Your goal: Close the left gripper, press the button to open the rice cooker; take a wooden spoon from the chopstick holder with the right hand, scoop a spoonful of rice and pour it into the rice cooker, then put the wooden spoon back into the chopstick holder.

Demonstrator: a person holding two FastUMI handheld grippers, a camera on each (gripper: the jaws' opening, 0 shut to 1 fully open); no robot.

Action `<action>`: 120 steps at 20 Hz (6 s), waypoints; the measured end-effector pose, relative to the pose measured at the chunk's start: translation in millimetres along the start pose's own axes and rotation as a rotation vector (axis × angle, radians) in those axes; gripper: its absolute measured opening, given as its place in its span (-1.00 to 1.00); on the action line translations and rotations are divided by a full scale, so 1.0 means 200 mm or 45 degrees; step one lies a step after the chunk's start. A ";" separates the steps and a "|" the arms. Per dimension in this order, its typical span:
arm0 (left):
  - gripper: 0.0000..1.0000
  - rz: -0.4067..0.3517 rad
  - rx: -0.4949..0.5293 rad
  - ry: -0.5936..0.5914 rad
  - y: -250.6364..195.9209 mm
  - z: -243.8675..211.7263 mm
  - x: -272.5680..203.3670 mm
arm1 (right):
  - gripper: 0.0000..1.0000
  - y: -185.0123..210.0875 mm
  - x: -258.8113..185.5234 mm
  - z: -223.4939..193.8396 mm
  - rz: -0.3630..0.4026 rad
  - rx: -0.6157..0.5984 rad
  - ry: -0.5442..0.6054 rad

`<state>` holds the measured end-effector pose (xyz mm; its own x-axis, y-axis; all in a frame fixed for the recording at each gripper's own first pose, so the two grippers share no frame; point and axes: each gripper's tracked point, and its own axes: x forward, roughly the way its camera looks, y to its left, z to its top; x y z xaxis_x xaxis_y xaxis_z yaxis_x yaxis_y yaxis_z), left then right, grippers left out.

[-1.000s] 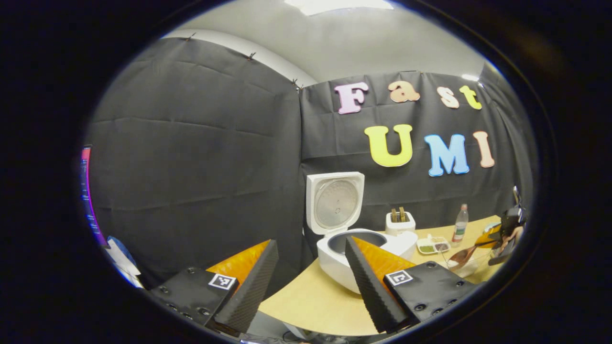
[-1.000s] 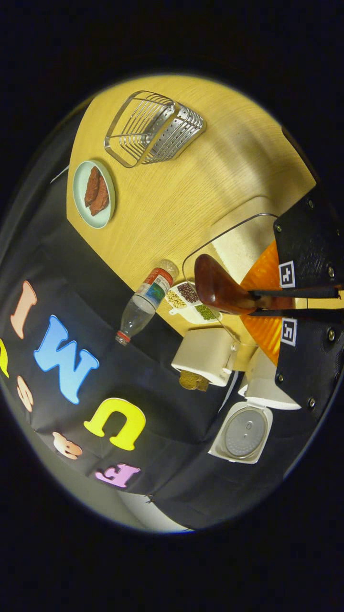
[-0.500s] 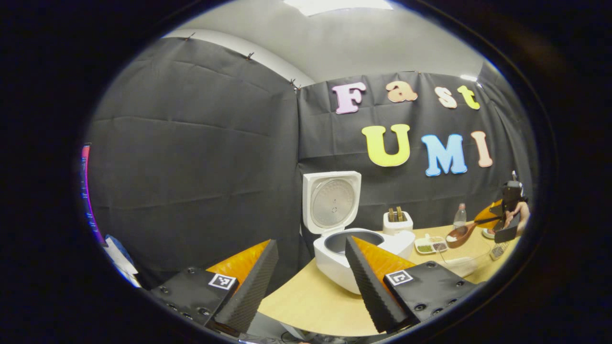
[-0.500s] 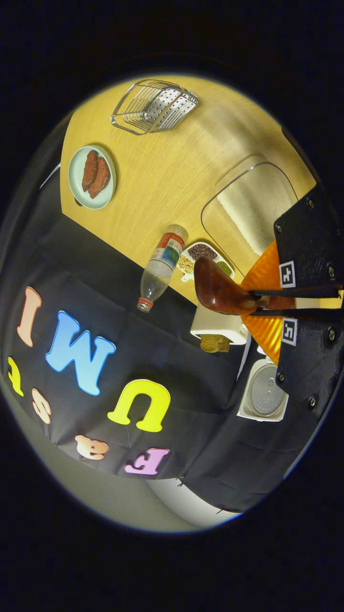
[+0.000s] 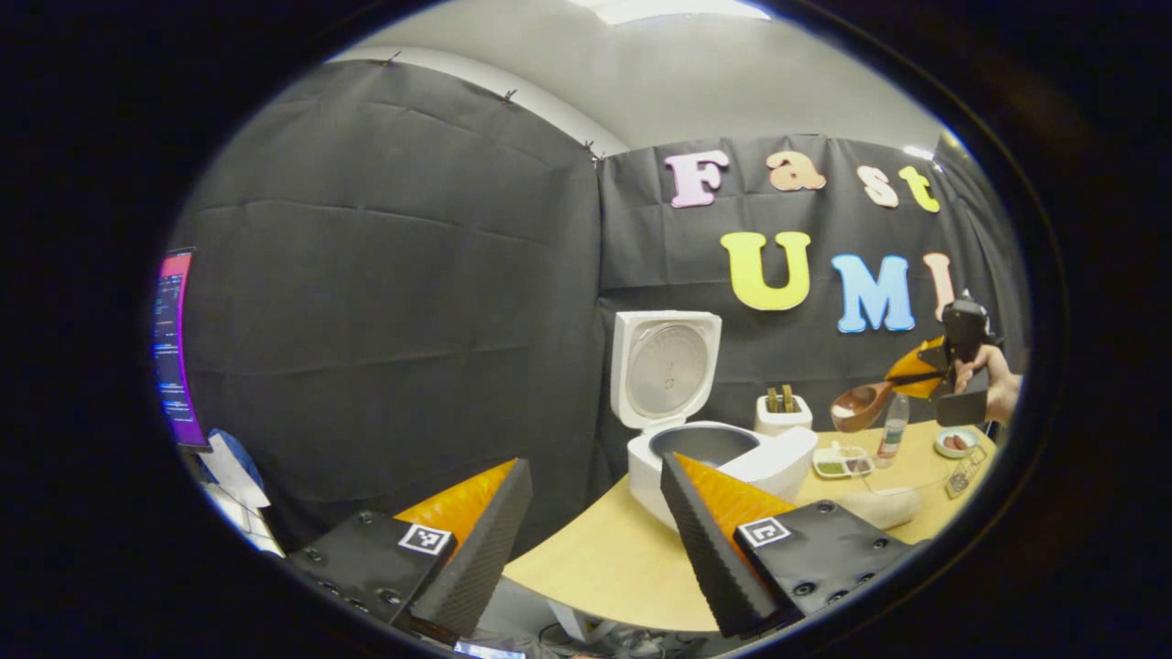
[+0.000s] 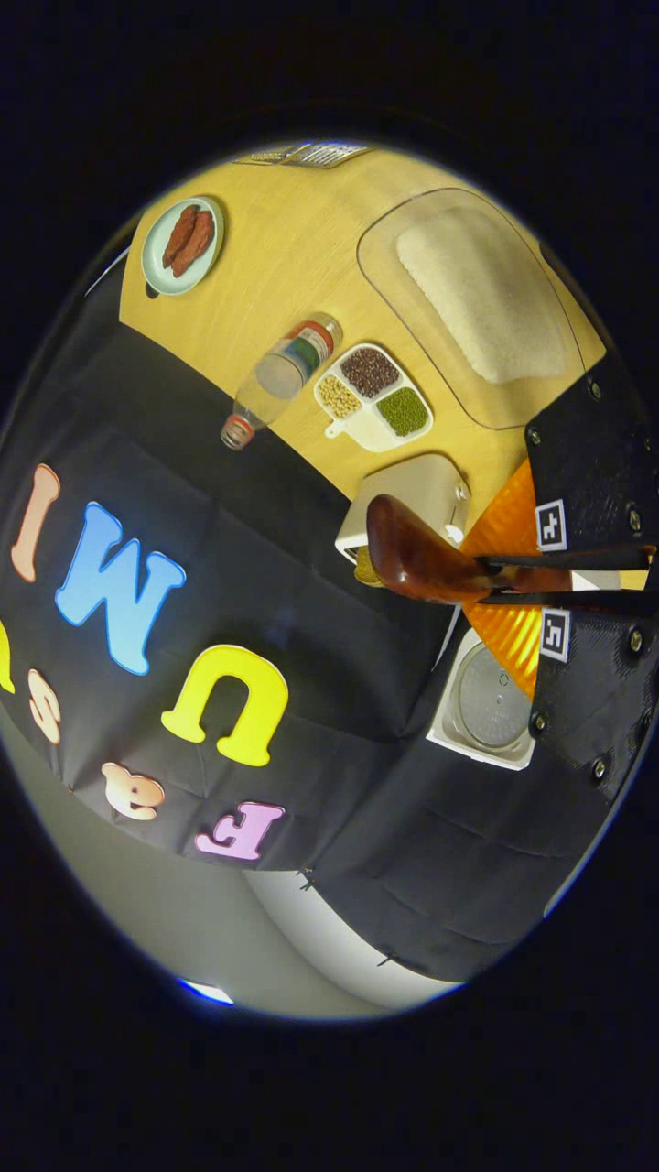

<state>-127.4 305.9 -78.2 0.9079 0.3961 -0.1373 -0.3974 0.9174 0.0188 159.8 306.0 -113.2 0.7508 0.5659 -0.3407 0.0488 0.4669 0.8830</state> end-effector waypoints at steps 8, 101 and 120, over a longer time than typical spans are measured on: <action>0.95 0.161 -0.018 0.045 0.32 -0.10 -0.17 | -0.83 0.31 0.32 -0.25 0.071 -0.165 0.091; 1.00 -0.341 0.063 -0.102 -1.15 0.46 -0.18 | -0.83 -1.03 -0.96 1.01 -0.550 -0.664 -0.263; 0.95 -0.356 0.121 -0.067 -1.31 0.41 -0.26 | -0.82 -1.50 -1.05 0.84 -0.650 -0.555 -0.134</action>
<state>-59.7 47.1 4.7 0.9870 0.1271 -0.0985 -0.1194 0.9896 0.0803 97.3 -67.2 -251.4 0.7654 0.1429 -0.6275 0.1607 0.9017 0.4013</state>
